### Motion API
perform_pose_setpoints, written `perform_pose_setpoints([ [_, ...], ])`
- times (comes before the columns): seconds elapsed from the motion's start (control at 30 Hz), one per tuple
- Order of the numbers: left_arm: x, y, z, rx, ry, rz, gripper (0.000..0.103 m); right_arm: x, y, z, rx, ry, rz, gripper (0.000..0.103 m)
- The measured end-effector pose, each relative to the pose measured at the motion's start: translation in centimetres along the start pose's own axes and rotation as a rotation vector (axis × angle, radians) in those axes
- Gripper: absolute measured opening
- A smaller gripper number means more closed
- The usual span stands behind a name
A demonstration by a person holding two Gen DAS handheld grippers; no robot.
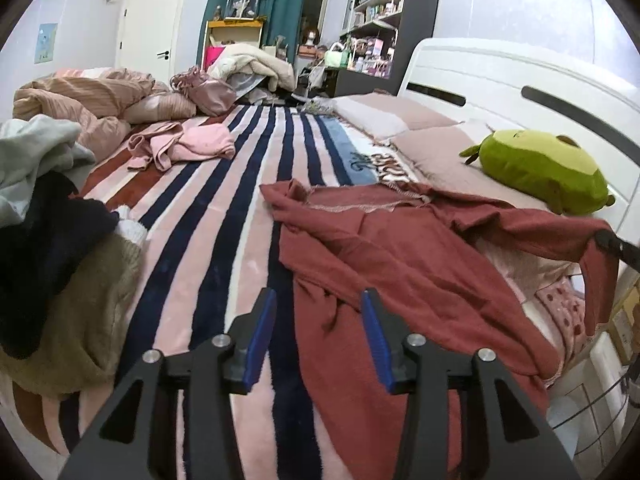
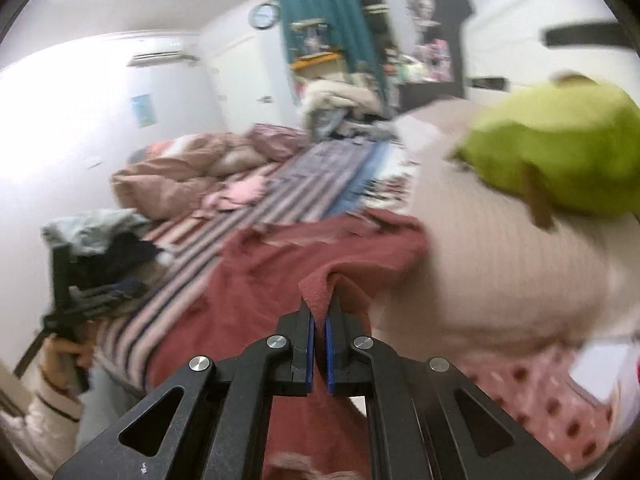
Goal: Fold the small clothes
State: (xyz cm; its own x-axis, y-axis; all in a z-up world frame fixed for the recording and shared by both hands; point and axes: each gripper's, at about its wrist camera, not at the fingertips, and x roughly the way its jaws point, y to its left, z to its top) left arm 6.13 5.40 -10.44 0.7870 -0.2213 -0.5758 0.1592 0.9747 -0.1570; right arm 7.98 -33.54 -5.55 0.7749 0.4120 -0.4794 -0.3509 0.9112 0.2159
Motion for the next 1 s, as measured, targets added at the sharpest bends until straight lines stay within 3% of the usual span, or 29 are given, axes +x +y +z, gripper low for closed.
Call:
perform_pose_setpoints([
  [0.1, -0.5, 0.4, 0.0, 0.002, -0.013, 0.001, 0.048, 2.4, 3.2, 1.3, -0.006, 0.036, 0.132, 0.0],
  [0.23, -1.2, 1.2, -0.5, 0.004, -0.017, -0.017, 0.064, 9.1, 7.5, -0.1, 0.036, 0.173, 0.272, 0.001],
  [0.4, -1.0, 1.8, -1.5, 0.012, 0.013, -0.036, 0.072, 16.6, 10.2, -4.4, 0.053, 0.378, 0.307, 0.003],
  [0.47, -0.7, 1.3, -1.9, 0.031, 0.037, -0.066, 0.074, 17.1, 10.3, -5.4, 0.047, 0.412, 0.283, 0.011],
  [0.53, -0.3, 0.4, -2.3, 0.056, 0.054, -0.101, 0.074, 15.6, 9.7, -5.2, 0.035, 0.384, 0.258, 0.03],
  [0.57, 0.0, -0.4, -2.5, 0.075, 0.067, -0.12, 0.074, 14.7, 9.4, -4.9, 0.03, 0.364, 0.249, 0.032],
  [0.73, 2.4, -4.8, -2.9, 0.137, 0.119, -0.191, 0.074, 10.1, 4.6, -1.3, 0.02, 0.247, 0.108, 0.033],
  [0.9, 6.2, -9.2, -2.8, 0.178, 0.18, -0.206, 0.074, 12.9, -1.2, 1.7, 0.028, 0.266, -0.052, 0.034],
  [1.0, 8.0, -10.5, -2.9, 0.214, 0.207, -0.143, 0.073, 16.7, -4.5, 2.9, 0.063, 0.323, -0.098, 0.036],
])
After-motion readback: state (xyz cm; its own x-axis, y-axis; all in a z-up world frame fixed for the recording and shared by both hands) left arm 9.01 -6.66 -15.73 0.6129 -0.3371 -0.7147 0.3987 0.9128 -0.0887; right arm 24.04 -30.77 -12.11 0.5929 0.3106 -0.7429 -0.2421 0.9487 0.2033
